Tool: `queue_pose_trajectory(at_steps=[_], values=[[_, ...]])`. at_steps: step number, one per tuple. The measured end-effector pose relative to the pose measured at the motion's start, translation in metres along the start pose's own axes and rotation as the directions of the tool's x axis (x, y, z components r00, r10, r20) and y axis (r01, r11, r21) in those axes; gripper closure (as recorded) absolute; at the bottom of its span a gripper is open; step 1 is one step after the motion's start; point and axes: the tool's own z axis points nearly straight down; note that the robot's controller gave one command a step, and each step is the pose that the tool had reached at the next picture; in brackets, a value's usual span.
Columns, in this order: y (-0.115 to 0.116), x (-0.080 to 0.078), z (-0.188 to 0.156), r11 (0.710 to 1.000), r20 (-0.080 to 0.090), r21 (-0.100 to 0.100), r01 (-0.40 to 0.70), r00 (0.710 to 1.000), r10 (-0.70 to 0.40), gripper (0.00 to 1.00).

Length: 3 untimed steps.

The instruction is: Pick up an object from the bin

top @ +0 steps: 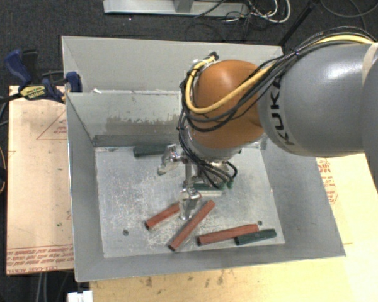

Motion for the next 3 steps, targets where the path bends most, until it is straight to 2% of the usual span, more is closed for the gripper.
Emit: queue_pose_trajectory(at_steps=[1, 2, 3], values=[[-0.029, -0.012, 0.105, 0.973, 0.006, -0.002, 0.232, 0.973, -0.232, 1.0], [-0.029, -0.012, 0.105, 0.973, 0.006, -0.002, 0.232, 0.973, -0.232, 1.0], [-0.021, -0.028, -0.034, 0.971, -0.001, -0.001, 0.237, 0.971, -0.237, 1.0]])
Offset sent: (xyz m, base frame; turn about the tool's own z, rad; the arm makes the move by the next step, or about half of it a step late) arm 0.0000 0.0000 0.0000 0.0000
